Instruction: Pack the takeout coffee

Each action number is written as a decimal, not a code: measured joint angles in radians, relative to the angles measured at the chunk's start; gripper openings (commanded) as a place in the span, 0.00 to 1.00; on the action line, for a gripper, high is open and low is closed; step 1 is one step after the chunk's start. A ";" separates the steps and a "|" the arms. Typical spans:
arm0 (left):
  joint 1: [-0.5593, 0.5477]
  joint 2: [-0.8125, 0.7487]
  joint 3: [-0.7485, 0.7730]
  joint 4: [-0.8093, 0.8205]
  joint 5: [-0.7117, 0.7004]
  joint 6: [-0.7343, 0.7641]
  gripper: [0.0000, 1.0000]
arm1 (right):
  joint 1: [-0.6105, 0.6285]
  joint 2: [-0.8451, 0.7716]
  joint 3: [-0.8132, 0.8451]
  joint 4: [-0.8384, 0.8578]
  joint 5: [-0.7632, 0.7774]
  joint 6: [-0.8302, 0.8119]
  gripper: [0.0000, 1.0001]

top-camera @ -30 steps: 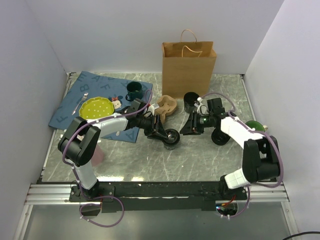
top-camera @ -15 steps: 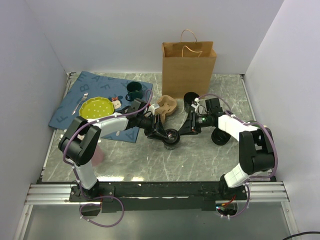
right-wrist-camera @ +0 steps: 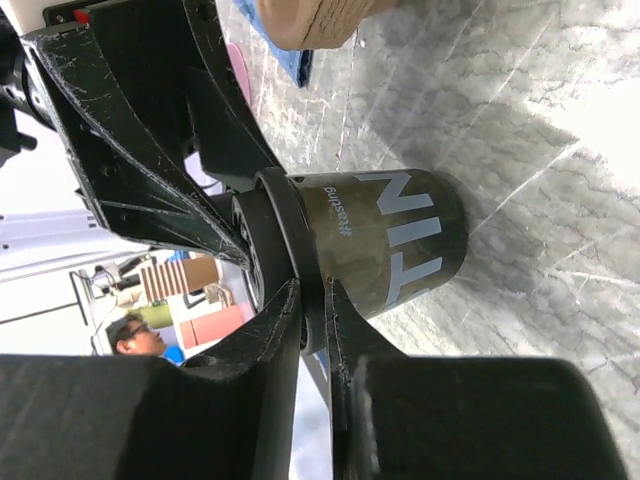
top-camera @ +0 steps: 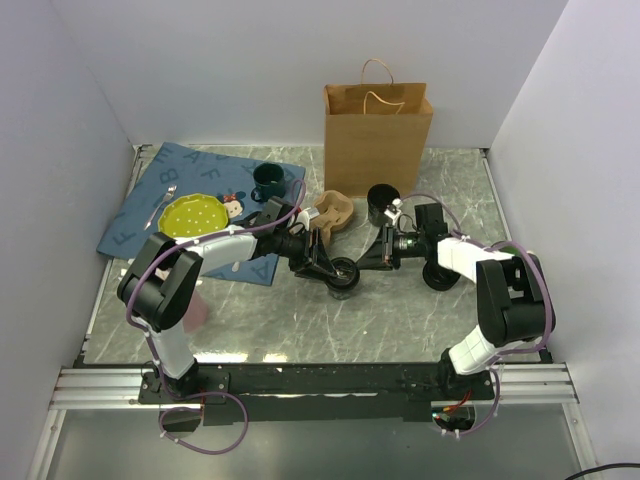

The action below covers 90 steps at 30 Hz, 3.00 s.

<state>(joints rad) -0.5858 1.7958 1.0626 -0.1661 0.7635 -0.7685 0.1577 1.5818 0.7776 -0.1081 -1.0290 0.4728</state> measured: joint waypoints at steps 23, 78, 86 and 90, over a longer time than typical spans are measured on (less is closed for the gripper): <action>-0.003 0.001 0.015 -0.010 -0.002 0.035 0.50 | 0.026 -0.069 0.083 -0.217 0.146 -0.051 0.41; -0.006 0.077 0.280 -0.308 -0.096 0.154 0.92 | 0.041 -0.051 0.319 -0.504 0.285 -0.135 0.51; 0.004 0.070 0.364 -0.340 -0.109 0.149 0.97 | 0.077 -0.114 0.405 -0.600 0.456 -0.119 0.77; 0.017 0.002 0.364 -0.403 -0.210 0.153 0.97 | 0.160 -0.163 0.447 -0.648 0.598 -0.073 0.83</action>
<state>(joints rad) -0.5686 1.7977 1.4269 -0.5690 0.5537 -0.6151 0.3180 1.4189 1.2247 -0.7559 -0.4313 0.3996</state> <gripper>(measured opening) 0.970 0.789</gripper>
